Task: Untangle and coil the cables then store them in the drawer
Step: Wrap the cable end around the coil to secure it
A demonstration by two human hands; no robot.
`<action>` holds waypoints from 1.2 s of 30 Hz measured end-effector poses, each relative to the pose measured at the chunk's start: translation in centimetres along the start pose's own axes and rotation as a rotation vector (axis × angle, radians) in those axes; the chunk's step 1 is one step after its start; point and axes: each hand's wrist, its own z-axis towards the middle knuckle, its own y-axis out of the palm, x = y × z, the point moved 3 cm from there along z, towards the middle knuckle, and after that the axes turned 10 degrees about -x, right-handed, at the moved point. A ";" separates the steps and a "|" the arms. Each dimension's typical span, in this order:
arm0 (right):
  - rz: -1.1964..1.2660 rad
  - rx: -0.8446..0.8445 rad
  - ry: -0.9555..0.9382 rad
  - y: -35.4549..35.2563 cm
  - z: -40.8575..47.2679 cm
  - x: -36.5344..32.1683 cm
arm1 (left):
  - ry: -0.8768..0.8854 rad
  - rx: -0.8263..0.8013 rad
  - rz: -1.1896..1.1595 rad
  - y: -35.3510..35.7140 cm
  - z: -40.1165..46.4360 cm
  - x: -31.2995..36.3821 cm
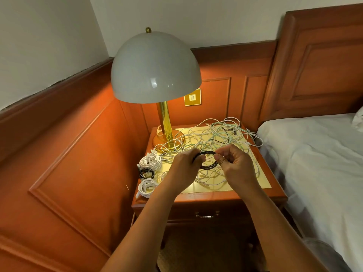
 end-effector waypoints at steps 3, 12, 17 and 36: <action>-0.072 -0.112 0.034 -0.8 0.2 -0.3 | 0.050 0.052 0.038 0.1 -0.4 -0.1; -0.400 -0.285 0.089 -2.0 0.7 -1.0 | -0.062 0.165 -0.044 0.6 -0.7 -0.7; -0.132 -0.293 0.197 -2.1 0.8 -1.6 | -0.090 0.284 0.015 1.3 -0.5 -1.0; -0.043 -0.063 0.162 -1.0 0.6 -2.8 | -0.052 0.351 0.122 2.8 0.4 -0.5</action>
